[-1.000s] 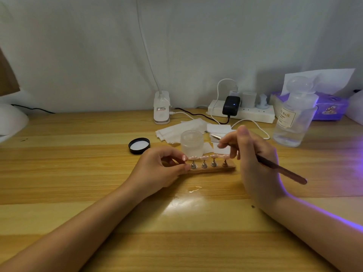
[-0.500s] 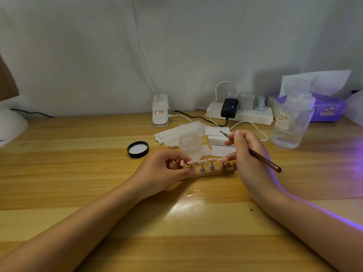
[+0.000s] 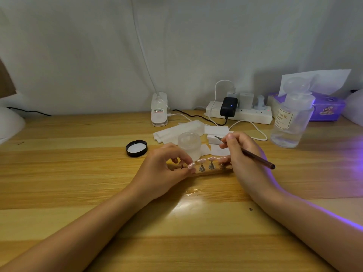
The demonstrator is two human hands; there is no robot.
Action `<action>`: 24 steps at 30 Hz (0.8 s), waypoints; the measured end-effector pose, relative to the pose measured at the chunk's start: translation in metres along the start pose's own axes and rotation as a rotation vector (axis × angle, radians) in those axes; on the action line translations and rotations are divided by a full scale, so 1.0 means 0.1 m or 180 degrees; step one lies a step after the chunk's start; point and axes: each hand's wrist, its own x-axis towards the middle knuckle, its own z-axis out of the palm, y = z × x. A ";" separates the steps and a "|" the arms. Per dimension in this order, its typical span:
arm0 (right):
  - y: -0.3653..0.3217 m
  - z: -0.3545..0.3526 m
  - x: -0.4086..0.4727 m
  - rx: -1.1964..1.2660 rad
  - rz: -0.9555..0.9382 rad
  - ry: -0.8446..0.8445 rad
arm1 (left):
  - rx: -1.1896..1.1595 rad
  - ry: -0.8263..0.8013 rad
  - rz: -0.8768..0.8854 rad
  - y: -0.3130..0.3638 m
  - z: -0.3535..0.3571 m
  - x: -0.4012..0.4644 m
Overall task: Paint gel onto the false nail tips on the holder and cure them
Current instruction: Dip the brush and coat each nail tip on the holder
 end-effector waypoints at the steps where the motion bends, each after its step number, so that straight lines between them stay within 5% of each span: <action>1: 0.00 0.00 0.00 0.0004 0.0007 -0.0007 | -0.0012 0.0062 0.0077 0.01 0.00 -0.01; 5: -0.02 -0.01 -0.01 0.0098 -0.0001 0.0052 | -0.0180 0.0434 0.0369 0.02 -0.02 -0.04; 15: -0.23 -0.06 0.01 0.0416 -0.0558 0.0185 | -0.1360 0.0722 -0.0155 -0.06 -0.04 -0.03; 24: -0.53 0.03 0.53 -0.0501 -0.0673 -0.0734 | -0.1657 0.0888 -0.0590 -0.10 -0.03 0.01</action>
